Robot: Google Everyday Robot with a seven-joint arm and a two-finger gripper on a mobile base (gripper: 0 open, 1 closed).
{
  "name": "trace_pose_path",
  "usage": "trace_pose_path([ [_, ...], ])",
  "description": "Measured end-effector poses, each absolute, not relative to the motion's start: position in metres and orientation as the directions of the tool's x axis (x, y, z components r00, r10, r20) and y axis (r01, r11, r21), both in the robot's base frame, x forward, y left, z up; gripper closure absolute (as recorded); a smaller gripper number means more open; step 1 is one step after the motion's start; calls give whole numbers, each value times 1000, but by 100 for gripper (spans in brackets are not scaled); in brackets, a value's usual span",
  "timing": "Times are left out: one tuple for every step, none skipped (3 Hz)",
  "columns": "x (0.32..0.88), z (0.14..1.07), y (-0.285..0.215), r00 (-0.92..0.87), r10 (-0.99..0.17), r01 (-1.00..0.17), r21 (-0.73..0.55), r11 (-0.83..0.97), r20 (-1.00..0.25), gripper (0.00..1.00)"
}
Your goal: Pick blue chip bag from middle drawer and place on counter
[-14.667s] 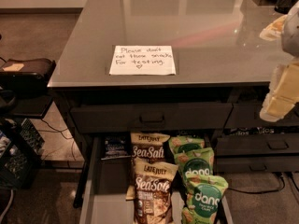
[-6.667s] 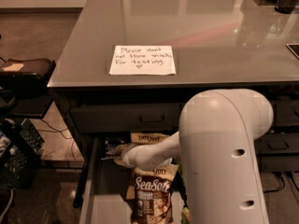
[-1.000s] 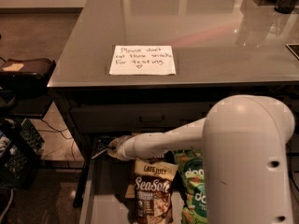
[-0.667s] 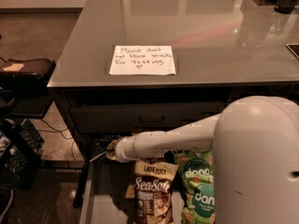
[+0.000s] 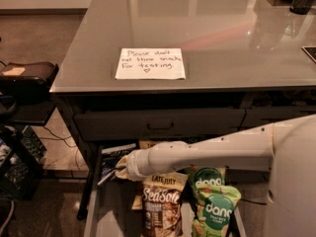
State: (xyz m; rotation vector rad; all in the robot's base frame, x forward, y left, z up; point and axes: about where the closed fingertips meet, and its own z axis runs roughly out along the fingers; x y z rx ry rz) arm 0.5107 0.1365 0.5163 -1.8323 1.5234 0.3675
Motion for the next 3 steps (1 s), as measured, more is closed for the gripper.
trace_pose_path([
  [485, 539, 118, 272, -726, -940, -336, -59, -632, 100],
  [471, 564, 106, 287, -690, -941, -330, -73, -665, 100],
  [467, 565, 100, 289, -690, -942, -325, -82, -664, 100],
])
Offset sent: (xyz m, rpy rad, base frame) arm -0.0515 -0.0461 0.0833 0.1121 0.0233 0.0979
